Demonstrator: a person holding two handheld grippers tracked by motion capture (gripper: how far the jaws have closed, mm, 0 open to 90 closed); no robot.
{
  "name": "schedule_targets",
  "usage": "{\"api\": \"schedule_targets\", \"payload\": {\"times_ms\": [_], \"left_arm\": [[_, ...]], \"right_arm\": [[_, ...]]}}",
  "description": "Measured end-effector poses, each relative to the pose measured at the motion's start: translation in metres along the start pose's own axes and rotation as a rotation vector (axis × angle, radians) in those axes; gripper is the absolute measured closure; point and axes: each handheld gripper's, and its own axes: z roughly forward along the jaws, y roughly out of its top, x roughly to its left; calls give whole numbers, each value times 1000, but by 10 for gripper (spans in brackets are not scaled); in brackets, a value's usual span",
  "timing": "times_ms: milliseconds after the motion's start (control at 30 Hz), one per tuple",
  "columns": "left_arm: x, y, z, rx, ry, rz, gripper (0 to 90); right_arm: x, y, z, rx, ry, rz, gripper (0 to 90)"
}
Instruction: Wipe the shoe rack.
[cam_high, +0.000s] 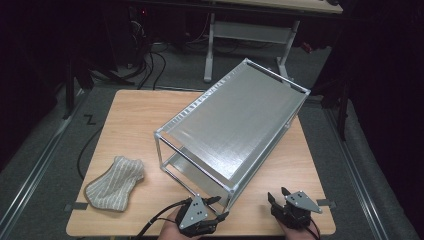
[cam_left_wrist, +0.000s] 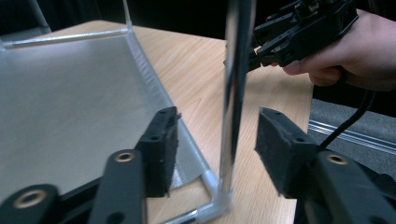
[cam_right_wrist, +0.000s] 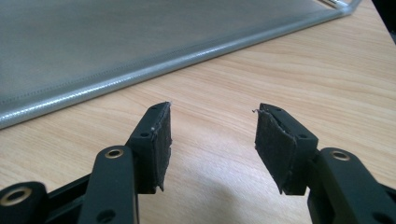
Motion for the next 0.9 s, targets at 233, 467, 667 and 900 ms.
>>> {"api": "schedule_targets", "payload": {"times_ms": [233, 467, 667, 900], "left_arm": [[-4, 3, 5, -16, 5, 31, 790], [-1, 1, -2, -10, 20, 35, 792], [6, -4, -16, -3, 62, 32, 792], [16, -12, -39, 7, 151, 29, 790]], "right_arm": [[-5, -4, -5, 1, -18, 12, 455], [-4, -4, -4, 4, -13, 9, 455], [0, 1, 2, -3, 2, -2, 455], [6, 13, 14, -25, 23, -6, 457]]}}
